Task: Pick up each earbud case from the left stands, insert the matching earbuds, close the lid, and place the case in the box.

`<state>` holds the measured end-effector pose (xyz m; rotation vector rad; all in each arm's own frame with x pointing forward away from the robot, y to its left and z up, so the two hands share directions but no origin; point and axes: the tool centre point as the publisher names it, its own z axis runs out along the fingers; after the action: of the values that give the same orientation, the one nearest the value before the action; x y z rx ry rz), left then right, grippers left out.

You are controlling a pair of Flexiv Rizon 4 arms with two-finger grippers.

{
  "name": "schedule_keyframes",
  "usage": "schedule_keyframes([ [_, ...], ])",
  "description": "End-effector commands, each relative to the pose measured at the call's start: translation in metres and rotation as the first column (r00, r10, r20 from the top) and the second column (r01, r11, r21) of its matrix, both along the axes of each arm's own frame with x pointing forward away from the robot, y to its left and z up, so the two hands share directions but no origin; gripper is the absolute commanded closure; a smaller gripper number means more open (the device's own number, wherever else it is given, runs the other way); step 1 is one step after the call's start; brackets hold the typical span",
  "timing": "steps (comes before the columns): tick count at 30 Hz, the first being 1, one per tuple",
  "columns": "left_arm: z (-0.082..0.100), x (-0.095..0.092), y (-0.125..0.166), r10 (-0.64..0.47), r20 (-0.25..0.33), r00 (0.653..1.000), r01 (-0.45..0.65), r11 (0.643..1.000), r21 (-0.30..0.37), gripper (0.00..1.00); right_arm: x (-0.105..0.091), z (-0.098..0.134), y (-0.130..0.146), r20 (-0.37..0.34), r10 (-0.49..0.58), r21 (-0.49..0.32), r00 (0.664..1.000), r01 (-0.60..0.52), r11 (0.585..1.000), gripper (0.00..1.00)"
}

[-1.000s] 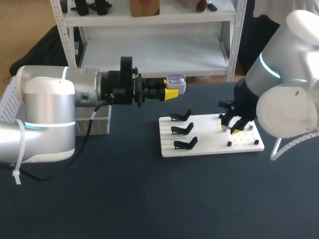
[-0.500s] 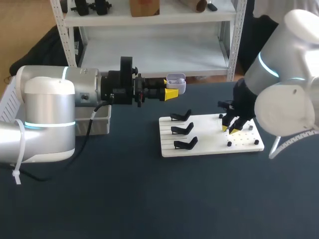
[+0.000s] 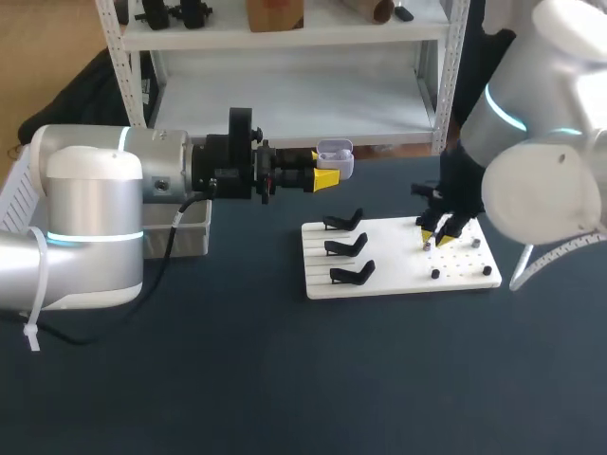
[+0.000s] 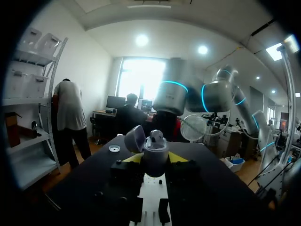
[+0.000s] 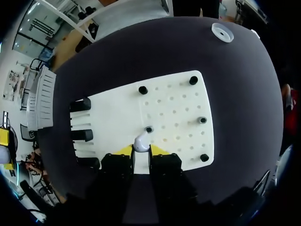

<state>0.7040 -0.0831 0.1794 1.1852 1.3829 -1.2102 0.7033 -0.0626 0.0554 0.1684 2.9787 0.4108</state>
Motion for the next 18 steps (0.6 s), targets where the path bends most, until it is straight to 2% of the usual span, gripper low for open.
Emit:
schedule_keyframes([
  [1,0.000,-0.001,0.000,0.002,0.002,1.000,-0.002,1.000,-0.002,1.00,-0.017,0.034,0.001,-0.010,-0.001,-0.032,1.000,0.000,1.000,1.00],
  [2,0.000,-0.001,0.000,0.002,0.002,1.000,-0.002,1.000,-0.002,1.00,-0.019,0.041,0.002,-0.024,0.000,-0.067,1.000,-0.002,0.998,1.00],
  [3,0.000,-0.001,0.000,0.002,0.002,1.000,-0.002,1.000,-0.002,1.00,-0.021,0.049,0.003,-0.024,0.008,-0.062,1.000,-0.009,0.998,1.00],
  [4,0.000,-0.001,0.000,0.002,0.002,1.000,-0.002,1.000,-0.002,1.00,-0.024,0.058,0.004,-0.066,0.005,-0.076,0.998,-0.010,0.997,1.00],
  [7,0.000,-0.001,0.000,0.002,0.002,1.000,-0.002,1.000,-0.002,1.00,-0.033,0.083,0.009,-0.097,0.028,-0.126,0.995,-0.040,0.991,1.00],
  [9,0.000,-0.001,0.000,0.002,0.002,1.000,-0.002,1.000,-0.002,1.00,-0.038,0.102,0.013,-0.109,0.033,-0.121,0.994,-0.046,0.992,1.00],
  [10,0.000,-0.001,0.000,0.002,0.002,1.000,-0.002,1.000,-0.002,1.00,-0.043,0.118,0.017,-0.118,0.051,-0.088,0.992,-0.062,0.994,1.00],
  [15,0.000,-0.001,0.000,0.002,0.002,1.000,-0.002,1.000,-0.002,1.00,-0.059,0.165,0.035,-0.116,0.111,-0.025,0.987,-0.115,0.993,1.00],
  [18,0.000,-0.001,0.000,0.002,0.002,1.000,-0.002,1.000,-0.002,1.00,-0.065,0.188,0.050,-0.090,0.167,-0.004,0.982,-0.168,0.986,1.00],
])
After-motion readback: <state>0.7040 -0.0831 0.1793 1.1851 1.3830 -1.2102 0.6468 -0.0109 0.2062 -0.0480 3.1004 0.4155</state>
